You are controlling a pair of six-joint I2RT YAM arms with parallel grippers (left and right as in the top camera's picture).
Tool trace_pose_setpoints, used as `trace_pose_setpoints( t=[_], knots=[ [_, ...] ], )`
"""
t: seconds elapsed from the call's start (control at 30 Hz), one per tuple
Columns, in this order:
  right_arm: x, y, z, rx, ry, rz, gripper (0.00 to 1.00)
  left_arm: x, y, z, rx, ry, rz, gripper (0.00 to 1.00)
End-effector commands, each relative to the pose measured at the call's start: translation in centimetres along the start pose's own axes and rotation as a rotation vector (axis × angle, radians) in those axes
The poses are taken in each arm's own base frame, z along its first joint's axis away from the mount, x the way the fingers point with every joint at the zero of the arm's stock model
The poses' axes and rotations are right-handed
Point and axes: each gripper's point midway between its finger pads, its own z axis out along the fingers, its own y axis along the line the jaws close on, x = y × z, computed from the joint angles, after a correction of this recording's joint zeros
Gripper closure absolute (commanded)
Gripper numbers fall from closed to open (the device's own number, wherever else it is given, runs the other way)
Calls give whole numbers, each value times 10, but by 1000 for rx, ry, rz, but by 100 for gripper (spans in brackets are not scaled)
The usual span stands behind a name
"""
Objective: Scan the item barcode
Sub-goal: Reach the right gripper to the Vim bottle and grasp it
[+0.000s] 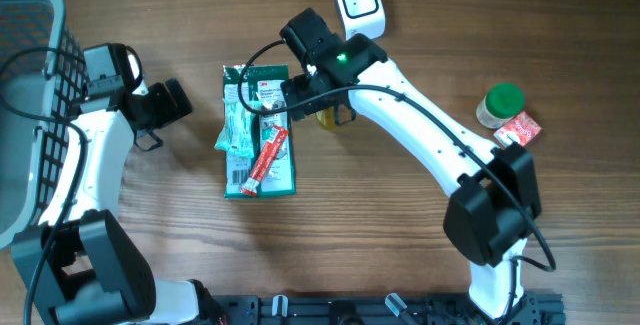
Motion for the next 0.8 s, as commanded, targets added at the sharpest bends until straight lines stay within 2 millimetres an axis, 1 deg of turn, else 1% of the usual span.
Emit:
trace_pose_setpoints(
  t=[0.0,0.03,0.07,0.1,0.13,0.2,0.23,0.27,0.33,0.4,0.53,0.6,0.67,0.73,0.77],
  knots=[
    [6,-4,21,30,44,-1,0,1,0,1,6,5,9,0],
    [7,-7,24,33,50,4,7,1,0,1,5,6,9,0],
    [6,-10,24,35,50,10,16,1,0,1,5,6,9,0],
    [5,-13,24,37,50,17,35,1,0,1,5,6,9,0],
    [6,-14,24,27,56,23,39,1,0,1,5,5,9,0],
    [6,-12,25,-11,66,36,39,1,0,1,5,5,9,0],
    [5,-12,25,-11,62,36,37,1,0,1,5,5,9,0],
    [4,-12,25,-12,58,36,27,1,0,1,5,5,9,0],
    [-1,-11,25,-17,38,38,25,1,0,1,5,6,9,0],
    [-3,-10,25,-21,27,40,27,1,0,1,5,6,9,0],
    [2,-11,26,-14,49,72,36,1,0,1,5,5,9,0],
    [7,-15,35,-9,56,86,36,1,0,1,5,6,9,0],
    [6,-15,37,-11,48,96,37,1,0,1,5,6,9,0],
    [3,-14,36,-15,38,99,48,1,0,1,5,6,9,0],
    [4,-15,36,-14,40,99,50,1,0,1,5,6,9,0]
  ],
)
